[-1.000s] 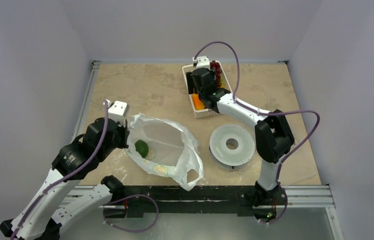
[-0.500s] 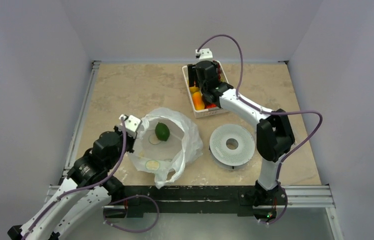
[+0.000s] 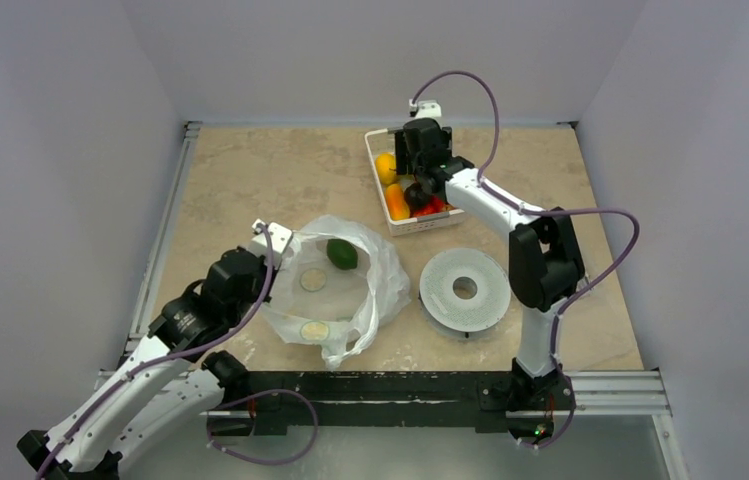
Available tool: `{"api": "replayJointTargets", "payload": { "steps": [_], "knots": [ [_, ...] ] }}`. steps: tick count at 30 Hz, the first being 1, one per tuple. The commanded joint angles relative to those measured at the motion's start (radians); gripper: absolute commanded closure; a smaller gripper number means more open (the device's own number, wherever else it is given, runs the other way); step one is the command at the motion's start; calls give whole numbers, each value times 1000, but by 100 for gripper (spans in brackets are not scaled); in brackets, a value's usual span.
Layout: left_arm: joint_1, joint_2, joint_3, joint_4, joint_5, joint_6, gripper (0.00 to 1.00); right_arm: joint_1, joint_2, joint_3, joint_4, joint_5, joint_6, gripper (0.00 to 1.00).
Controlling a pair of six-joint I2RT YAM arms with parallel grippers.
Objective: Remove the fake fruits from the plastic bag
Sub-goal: Place the fake fruit in the bin.
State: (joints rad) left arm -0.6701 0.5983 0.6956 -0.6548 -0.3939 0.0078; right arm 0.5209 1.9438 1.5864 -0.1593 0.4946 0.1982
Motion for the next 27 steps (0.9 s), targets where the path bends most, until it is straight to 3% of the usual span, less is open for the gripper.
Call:
{"api": "replayJointTargets", "payload": {
  "steps": [1,3,5,9,15,21,27],
  "knots": [
    [-6,-2,47,-1,-13,-29,100,-16,-30,-15,-23,-47,27,44],
    [-6,-13,46,2,-8,-29,100,-16,-41,-35,-10,-64,18,26],
    [-7,-23,47,5,6,-29,100,-17,-43,-25,-28,-77,10,13],
    [-7,-39,51,4,19,-36,100,-17,-63,-3,-92,-67,-6,2],
    [-6,-52,61,-3,43,-65,100,50,-214,-57,-138,-117,-12,1],
    [-8,-24,84,-18,76,-101,100,284,-457,-203,-55,-339,17,1],
    [-20,3,105,-41,61,-136,100,508,-695,-372,65,-399,-27,6]
  ]
}}
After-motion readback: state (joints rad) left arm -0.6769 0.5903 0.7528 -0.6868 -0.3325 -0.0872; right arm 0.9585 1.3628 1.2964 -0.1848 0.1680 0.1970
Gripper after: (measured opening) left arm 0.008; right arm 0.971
